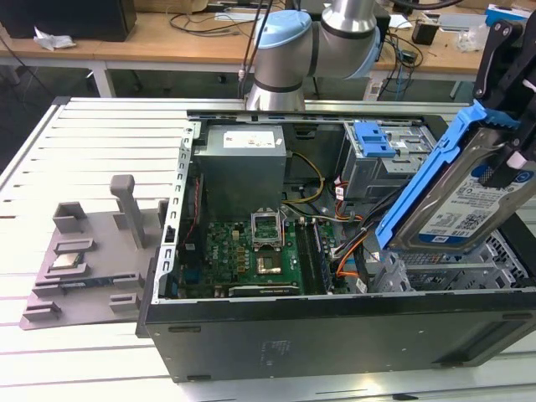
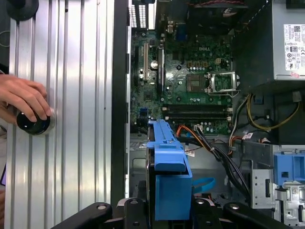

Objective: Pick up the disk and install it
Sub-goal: 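Pick up the disk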

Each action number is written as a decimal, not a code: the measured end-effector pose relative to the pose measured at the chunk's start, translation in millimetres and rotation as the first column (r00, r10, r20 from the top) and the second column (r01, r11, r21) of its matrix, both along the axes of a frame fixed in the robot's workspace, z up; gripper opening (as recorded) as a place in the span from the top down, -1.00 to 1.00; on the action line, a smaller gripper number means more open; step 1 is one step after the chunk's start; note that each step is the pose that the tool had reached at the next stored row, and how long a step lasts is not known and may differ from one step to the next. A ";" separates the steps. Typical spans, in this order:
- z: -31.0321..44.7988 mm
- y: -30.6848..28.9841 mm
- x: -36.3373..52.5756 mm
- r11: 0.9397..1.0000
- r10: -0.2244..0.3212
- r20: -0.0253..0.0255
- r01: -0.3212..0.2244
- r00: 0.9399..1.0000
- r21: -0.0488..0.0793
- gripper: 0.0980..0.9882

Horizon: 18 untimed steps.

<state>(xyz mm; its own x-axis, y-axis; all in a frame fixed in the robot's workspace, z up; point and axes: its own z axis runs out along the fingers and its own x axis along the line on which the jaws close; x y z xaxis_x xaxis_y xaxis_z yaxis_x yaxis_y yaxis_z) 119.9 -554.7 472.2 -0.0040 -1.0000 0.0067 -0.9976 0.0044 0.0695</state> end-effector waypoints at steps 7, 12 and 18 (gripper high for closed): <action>-3.5 5.6 23.7 1.000 0.000 -0.007 0.000 1.000 0.000 0.41; -4.1 7.3 42.7 1.000 0.000 -0.012 0.000 1.000 -0.001 0.41; -4.1 7.3 43.0 1.000 0.000 -0.012 0.000 1.000 -0.001 0.41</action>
<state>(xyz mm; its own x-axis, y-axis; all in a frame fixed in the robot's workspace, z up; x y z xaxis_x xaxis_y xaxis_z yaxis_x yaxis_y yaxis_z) 162.9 -547.4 468.1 -0.0039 -1.0000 0.0077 -0.9967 0.0045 0.0811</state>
